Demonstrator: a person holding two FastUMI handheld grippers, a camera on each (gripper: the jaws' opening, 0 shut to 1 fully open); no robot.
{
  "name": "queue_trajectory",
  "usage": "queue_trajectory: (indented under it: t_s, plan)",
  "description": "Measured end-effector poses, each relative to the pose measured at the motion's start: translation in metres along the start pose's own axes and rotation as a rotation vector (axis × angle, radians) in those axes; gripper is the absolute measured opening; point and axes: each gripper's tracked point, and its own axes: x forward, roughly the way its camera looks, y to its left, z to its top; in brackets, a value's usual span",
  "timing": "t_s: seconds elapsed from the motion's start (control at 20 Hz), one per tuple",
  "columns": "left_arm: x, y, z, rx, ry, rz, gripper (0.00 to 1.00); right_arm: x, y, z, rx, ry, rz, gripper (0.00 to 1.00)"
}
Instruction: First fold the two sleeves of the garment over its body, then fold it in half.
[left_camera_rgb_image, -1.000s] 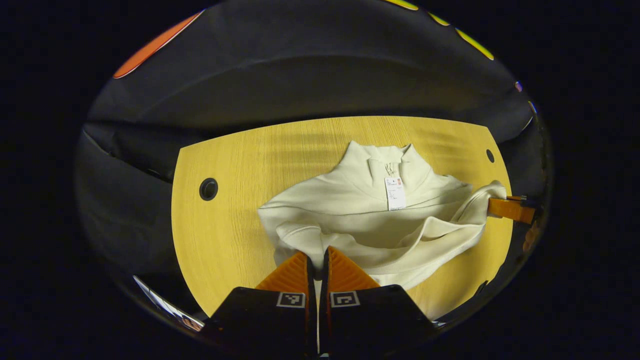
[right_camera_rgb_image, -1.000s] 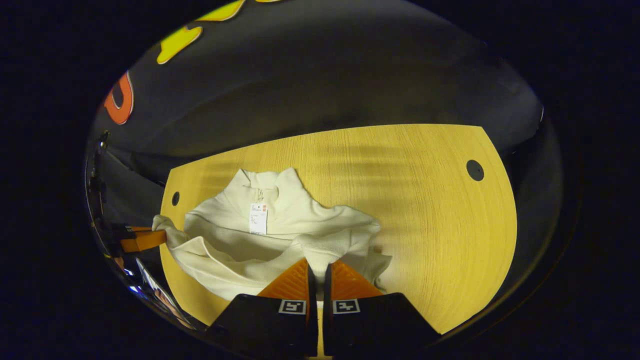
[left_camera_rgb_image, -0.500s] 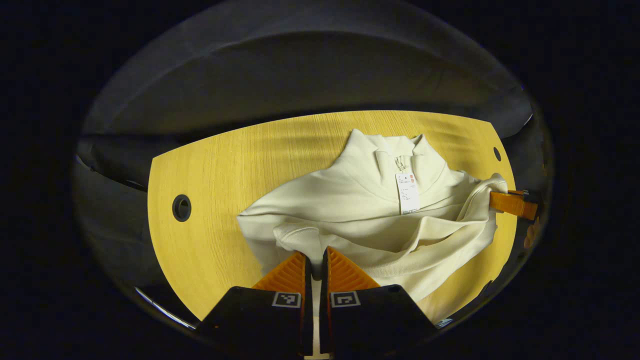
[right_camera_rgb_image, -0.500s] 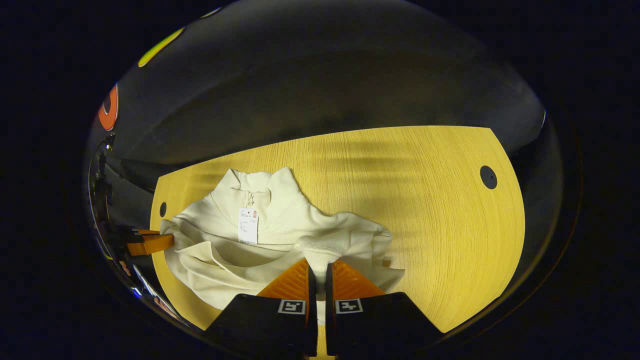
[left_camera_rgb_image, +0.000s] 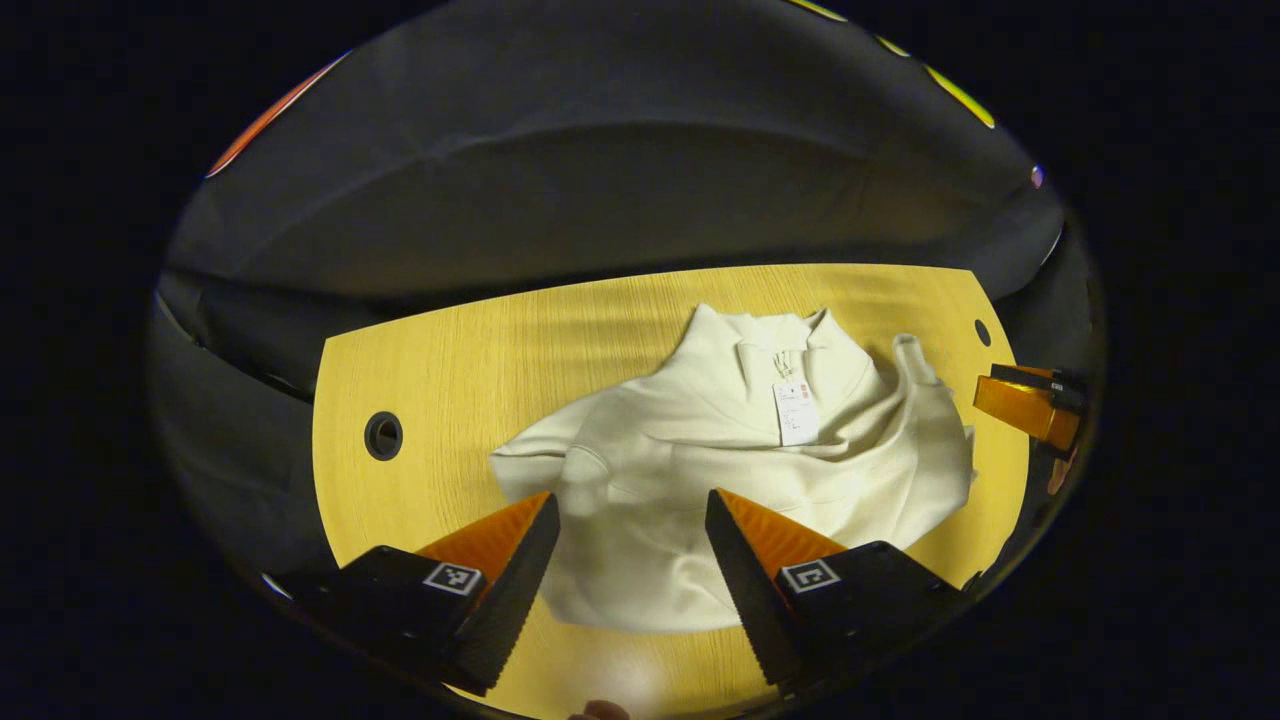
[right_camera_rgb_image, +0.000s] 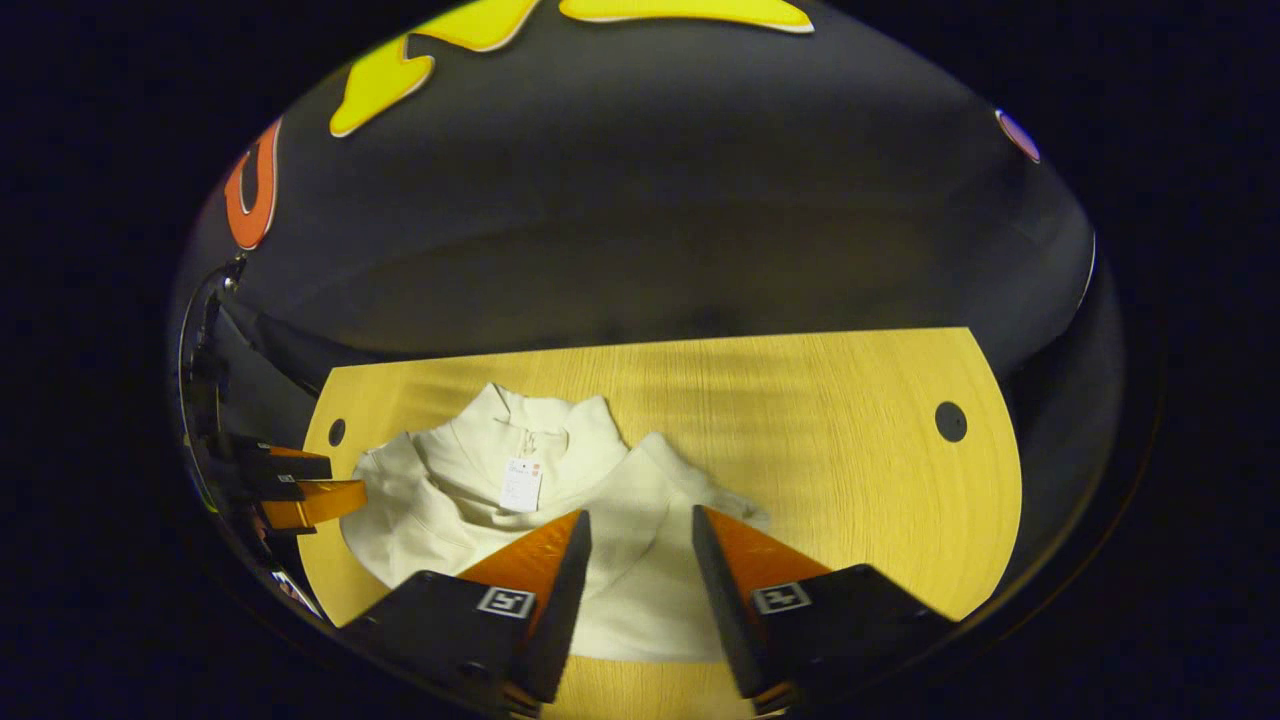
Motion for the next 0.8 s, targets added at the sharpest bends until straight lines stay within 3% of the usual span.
queue_trajectory:
  t_s: [0.1,0.2,0.45,0.6,0.8]
  plan:
    - [-0.009,0.000,0.005,-0.010,-0.036,0.010,0.97,-0.012,-0.003,0.003,-0.039,-0.018,-0.025,0.88]
    - [-0.028,-0.002,0.013,-0.025,-0.091,0.012,0.97,-0.024,0.000,0.004,-0.046,-0.031,-0.031,0.95]
    - [-0.117,0.001,0.028,-0.112,-0.337,-0.001,0.97,-0.106,0.003,0.028,-0.027,-0.185,-0.016,0.98]
    - [-0.174,0.014,0.017,-0.175,-0.488,0.002,0.97,-0.185,0.002,0.044,0.000,-0.335,0.001,0.98]
    - [-0.252,0.024,-0.017,-0.218,-0.654,0.059,0.97,-0.293,-0.020,0.042,-0.035,-0.542,-0.058,0.96]
